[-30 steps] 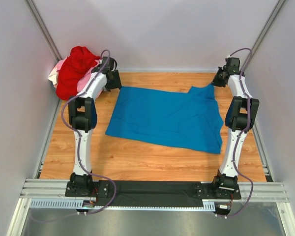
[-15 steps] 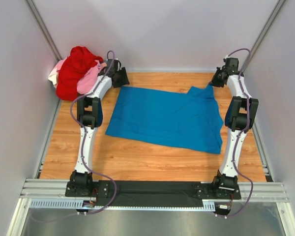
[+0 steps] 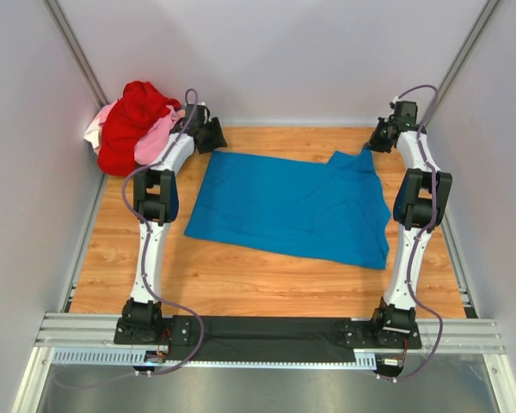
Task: Fold and stack the t-shirts
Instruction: Fold the tshirt
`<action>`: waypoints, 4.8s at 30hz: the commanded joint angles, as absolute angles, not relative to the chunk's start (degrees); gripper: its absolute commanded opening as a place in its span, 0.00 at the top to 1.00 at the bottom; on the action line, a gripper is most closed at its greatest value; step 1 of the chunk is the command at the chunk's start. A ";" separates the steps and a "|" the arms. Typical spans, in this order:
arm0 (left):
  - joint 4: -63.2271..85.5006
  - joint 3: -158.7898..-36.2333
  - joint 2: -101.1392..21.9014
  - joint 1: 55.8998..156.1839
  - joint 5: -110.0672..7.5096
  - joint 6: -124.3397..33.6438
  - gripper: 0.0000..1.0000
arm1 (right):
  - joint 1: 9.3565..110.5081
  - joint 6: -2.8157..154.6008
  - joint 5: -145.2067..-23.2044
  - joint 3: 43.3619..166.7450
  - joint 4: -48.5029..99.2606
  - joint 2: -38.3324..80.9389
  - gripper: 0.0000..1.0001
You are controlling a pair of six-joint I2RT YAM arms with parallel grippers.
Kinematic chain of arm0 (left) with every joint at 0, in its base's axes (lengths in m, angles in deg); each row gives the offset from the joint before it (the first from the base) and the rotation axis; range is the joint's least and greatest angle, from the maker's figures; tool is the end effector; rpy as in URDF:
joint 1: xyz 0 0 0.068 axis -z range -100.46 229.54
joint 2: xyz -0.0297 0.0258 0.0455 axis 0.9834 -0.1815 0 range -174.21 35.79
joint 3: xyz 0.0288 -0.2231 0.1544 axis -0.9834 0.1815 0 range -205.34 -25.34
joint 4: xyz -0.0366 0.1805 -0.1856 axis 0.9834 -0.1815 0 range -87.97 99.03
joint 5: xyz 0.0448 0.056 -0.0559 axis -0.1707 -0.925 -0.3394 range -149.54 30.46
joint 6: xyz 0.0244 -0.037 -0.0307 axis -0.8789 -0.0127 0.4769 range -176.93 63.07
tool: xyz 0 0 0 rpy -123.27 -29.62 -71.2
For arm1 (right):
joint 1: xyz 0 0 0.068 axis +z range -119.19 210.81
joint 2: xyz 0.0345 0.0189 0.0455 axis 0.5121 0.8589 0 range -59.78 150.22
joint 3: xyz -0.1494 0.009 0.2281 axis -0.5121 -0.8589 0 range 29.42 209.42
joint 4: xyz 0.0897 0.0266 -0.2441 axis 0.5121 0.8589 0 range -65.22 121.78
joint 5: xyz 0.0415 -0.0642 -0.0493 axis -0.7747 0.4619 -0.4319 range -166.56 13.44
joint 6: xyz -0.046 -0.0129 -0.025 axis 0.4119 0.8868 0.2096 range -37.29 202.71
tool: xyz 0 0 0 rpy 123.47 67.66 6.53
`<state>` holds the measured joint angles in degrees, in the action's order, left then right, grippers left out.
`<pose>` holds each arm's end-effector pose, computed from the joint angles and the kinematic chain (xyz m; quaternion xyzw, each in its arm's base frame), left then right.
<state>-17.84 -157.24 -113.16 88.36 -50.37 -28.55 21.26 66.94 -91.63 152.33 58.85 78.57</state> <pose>0.5690 -0.0941 0.1595 -0.1250 0.9093 -0.1941 0.3463 0.5338 -0.0803 0.1992 0.1595 0.9174 0.1414 0.3359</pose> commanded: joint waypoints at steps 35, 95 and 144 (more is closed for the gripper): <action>-22.97 -159.20 -113.36 88.16 -54.36 -29.59 1.00 | 21.14 65.83 -97.13 150.09 58.09 75.05 1.00; -17.42 -135.83 -89.73 89.39 -46.88 -35.48 1.00 | 21.31 62.14 -107.59 110.29 46.85 41.32 1.00; -26.48 -121.68 -79.01 87.19 -55.93 -42.95 0.68 | 20.52 54.58 -81.58 83.65 56.60 16.43 0.67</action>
<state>-23.61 -123.23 -83.52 87.49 -52.60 -41.92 20.96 56.03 -86.76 85.14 55.28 19.46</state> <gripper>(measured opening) 0.274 0.142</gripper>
